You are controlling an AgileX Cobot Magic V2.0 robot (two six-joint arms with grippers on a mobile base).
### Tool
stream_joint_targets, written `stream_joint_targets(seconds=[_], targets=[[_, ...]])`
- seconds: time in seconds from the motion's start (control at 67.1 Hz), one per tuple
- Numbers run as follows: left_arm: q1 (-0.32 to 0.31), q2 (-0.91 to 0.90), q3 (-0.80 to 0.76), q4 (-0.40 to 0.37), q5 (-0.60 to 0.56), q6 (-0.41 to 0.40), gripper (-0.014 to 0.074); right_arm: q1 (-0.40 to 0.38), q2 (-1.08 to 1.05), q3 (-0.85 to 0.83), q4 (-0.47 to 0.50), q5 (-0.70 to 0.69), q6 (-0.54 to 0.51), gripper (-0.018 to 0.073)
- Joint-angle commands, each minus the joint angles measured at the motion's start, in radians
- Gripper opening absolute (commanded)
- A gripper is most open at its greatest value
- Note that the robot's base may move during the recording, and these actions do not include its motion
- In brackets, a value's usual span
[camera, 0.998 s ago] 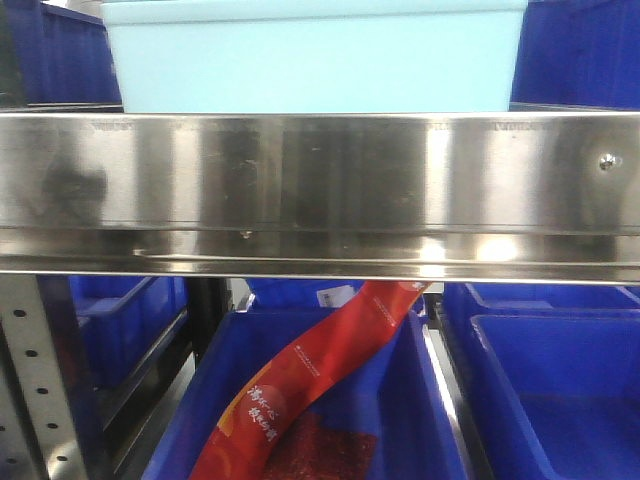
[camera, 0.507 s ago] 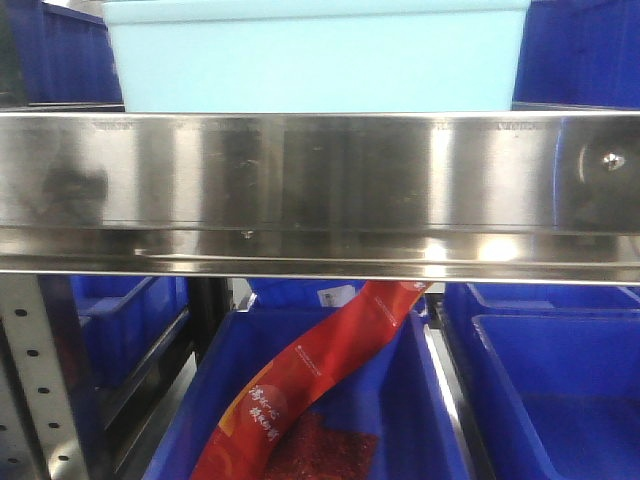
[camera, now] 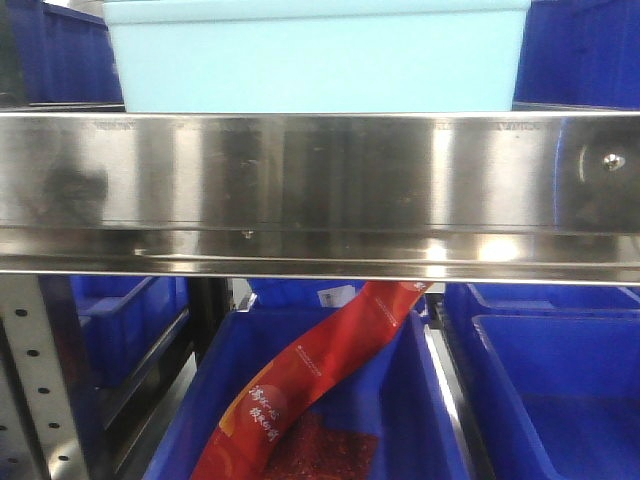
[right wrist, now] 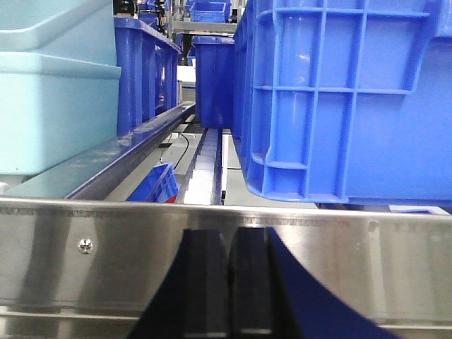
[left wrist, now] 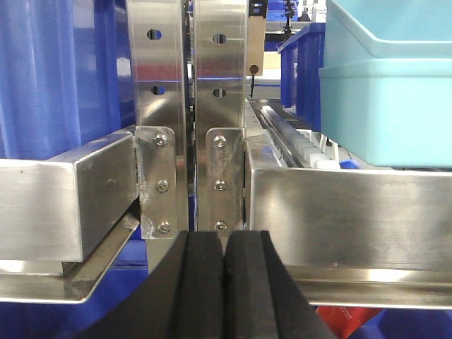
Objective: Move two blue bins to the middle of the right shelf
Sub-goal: 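Open both grippers and pull them back from the teal bin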
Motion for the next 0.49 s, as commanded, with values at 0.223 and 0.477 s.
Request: stream_joint_targets(seconds=[0.223, 0.477], targets=[[0.002, -0.005, -0.002, 0.002, -0.019, 0.002, -0.0111, -0.006, -0.003, 0.001, 0.003, -0.028, -0.002, -0.0162], [0.002, -0.005, -0.002, 0.002, -0.019, 0.002, -0.0111, -0.006, -0.003, 0.001, 0.003, -0.028, -0.002, -0.0162]])
